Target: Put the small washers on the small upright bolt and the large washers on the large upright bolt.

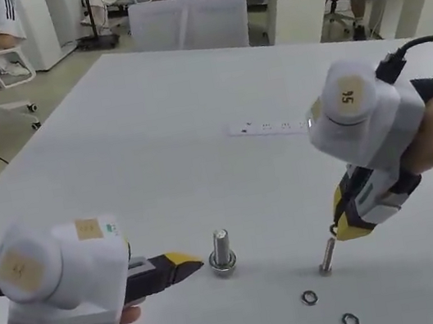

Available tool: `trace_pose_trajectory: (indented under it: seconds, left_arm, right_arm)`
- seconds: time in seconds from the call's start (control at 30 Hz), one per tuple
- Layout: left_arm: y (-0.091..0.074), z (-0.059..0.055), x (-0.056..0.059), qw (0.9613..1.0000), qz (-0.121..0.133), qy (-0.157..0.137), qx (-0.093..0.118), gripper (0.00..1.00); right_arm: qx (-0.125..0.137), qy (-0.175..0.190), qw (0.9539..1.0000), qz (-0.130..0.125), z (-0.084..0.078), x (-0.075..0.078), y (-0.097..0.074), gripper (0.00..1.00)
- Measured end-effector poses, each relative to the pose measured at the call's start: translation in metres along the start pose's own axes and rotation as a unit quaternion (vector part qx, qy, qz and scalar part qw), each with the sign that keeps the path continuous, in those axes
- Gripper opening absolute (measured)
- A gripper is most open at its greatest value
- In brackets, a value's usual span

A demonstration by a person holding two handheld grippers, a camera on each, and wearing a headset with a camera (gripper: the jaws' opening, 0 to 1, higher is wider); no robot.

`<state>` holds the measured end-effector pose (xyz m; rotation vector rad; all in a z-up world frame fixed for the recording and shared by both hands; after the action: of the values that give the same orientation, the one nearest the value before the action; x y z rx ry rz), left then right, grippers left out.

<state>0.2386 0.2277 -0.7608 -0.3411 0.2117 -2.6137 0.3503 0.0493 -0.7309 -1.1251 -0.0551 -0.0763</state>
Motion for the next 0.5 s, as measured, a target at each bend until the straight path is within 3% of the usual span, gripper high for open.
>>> trace_pose_trajectory:
  seconds: [0.5]
  left_arm:
    - [0.000,-0.002,0.001,1.0000,0.003,0.000,-0.003,0.89]
  right_arm:
    - [-0.005,0.000,0.9999,0.010,-0.005,0.001,0.012,0.13]
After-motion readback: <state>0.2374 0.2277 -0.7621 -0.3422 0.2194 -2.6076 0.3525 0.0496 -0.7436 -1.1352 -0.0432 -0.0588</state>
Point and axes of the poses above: the centre of the closed fingertips' face, and the gripper's own axes: y roughly forward along the fingers, x roughly to its right, z roughly out of its top, the point moved 7 cm from there along -y, roughly backward along the fingers, and after that the axes turned 13 degrees about x, right-handed, at the moved point
